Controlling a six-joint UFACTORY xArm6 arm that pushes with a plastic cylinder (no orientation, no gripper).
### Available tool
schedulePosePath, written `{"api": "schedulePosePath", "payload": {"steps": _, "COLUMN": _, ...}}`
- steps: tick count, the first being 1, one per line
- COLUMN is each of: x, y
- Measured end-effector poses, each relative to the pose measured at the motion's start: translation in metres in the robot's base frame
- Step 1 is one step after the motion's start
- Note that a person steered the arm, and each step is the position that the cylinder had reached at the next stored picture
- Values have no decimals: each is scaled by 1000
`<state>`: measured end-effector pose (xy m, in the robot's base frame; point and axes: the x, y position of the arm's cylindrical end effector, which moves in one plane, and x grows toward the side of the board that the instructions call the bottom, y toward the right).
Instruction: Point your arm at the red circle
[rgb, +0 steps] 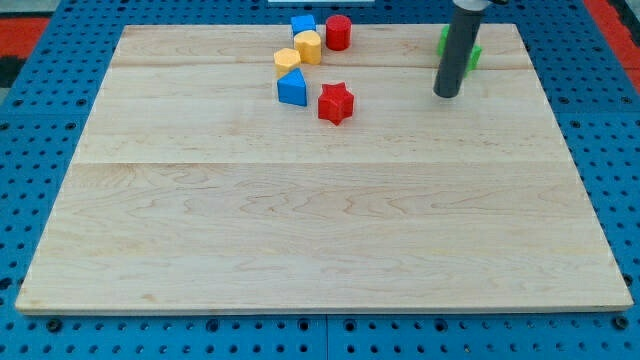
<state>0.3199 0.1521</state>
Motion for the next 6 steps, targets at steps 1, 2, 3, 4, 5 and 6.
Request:
{"api": "schedulePosePath", "payload": {"steps": 1, "x": -23, "y": -24}}
{"api": "schedulePosePath", "payload": {"steps": 2, "x": -23, "y": -59}}
{"api": "schedulePosePath", "payload": {"steps": 3, "x": -31, "y": -84}}
{"api": "schedulePosePath", "payload": {"steps": 4, "x": -50, "y": -87}}
{"api": "schedulePosePath", "payload": {"steps": 5, "x": -70, "y": -88}}
{"api": "schedulePosePath", "payload": {"steps": 6, "x": -85, "y": -104}}
